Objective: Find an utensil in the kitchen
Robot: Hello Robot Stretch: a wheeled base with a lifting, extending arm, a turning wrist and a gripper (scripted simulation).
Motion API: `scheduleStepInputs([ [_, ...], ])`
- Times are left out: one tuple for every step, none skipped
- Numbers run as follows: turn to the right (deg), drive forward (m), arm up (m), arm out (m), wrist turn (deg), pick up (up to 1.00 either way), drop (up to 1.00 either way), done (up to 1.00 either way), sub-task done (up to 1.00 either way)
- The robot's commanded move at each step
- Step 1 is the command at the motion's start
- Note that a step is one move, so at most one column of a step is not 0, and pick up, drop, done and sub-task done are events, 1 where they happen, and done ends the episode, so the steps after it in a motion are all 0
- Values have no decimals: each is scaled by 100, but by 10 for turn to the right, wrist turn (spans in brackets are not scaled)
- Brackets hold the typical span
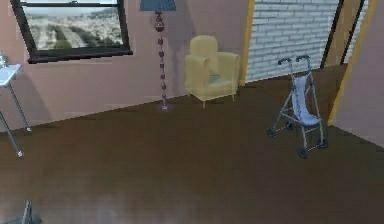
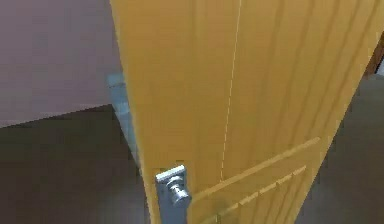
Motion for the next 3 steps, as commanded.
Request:
scheduleStepInputs([
  [90, 0, 0, 0, 0, 0, 0, 0, 0],
  [0, 100, 0, 0, 0, 0, 0, 0, 0],
  [0, 100, 0, 0, 0, 0, 0, 0, 0],
])
